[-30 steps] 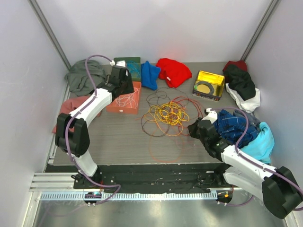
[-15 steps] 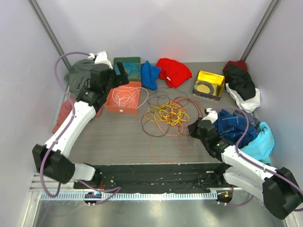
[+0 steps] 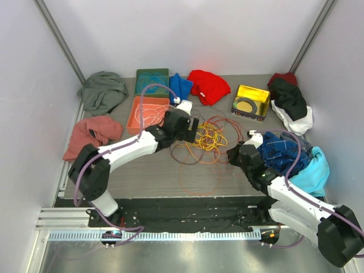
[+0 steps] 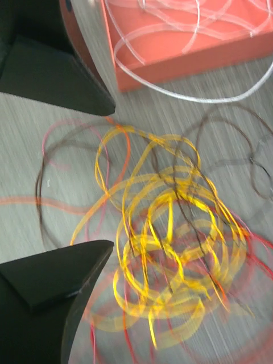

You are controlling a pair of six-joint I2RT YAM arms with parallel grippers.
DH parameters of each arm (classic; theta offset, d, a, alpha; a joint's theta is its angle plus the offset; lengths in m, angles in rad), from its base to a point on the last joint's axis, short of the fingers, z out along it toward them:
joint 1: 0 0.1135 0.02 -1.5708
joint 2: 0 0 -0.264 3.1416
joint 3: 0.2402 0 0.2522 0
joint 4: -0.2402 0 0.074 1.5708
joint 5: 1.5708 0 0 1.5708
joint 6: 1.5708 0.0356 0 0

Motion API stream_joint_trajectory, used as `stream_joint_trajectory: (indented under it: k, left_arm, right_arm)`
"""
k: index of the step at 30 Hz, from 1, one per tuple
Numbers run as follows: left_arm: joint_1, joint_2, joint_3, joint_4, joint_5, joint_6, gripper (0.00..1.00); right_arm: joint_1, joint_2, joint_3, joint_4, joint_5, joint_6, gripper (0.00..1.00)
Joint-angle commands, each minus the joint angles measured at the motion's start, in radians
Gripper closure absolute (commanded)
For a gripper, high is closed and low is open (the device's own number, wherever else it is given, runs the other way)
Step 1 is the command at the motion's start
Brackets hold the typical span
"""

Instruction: Untangle the cables

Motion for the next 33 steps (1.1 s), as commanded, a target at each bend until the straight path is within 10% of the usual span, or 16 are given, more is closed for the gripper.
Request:
stream_joint_trajectory:
  k: [1,23,33]
  left_arm:
    - [-0.028,0.045,0.092,-0.009,-0.322,0.169,0.02]
    - [0.021,0.298,0.225,0.015,-0.412,0.251,0.32]
    - [0.064,0.283,0.215,0.029,-0.401,0.243,0.85]
  right_arm:
    - [-0.001,-0.038,0.002,0.015,0.035,-0.02,0.99]
    - [0.0,-0.027,0.017,0.018,0.035,-0.027,0.99]
    - [0.0,0.006,0.019,0.034,0.032,-0.023,0.99]
